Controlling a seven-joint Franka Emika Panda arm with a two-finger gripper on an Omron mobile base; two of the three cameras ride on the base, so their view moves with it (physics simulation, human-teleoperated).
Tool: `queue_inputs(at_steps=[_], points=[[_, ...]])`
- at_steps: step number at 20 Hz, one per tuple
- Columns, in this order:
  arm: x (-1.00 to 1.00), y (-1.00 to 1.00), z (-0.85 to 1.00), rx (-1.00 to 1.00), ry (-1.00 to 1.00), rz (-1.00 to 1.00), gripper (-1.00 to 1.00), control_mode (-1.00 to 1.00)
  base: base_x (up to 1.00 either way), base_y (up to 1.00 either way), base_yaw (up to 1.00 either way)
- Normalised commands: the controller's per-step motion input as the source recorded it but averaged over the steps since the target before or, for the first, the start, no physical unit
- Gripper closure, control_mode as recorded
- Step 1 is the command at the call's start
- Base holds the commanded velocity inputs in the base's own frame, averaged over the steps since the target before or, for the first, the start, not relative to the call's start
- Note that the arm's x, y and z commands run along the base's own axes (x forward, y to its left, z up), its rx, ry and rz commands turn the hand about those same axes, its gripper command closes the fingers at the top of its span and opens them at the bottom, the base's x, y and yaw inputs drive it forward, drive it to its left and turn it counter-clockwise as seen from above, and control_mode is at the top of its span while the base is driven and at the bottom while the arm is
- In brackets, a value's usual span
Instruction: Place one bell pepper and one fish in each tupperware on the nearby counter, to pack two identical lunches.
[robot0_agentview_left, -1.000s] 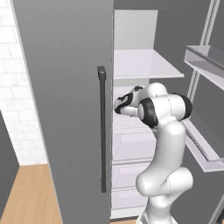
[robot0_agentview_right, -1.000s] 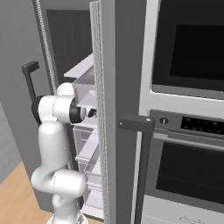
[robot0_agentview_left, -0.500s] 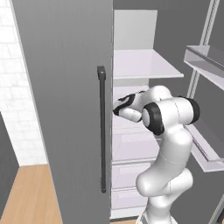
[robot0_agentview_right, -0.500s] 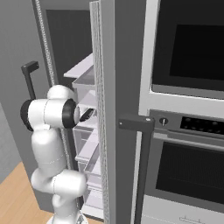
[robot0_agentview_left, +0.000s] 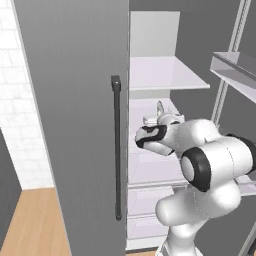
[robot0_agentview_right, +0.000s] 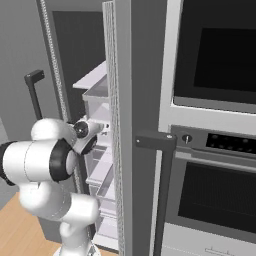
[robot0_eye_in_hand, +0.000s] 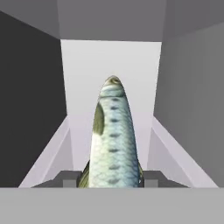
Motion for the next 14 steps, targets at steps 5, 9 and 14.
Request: queue_inputs(at_steps=[5,9,14], points=[[-1.00,0.00,1.00,0.00,-0.03,-0.09,1.00,-1.00,0.00,0.00,0.00],[-1.00,0.01,1.00,0.00,0.09,-0.12,1.00,-1.00,0.00,0.00,0.00],[-0.82,0.30,1.00,0.00,0.44,-0.21,1.00,-1.00,0.00,0.00,0.00]])
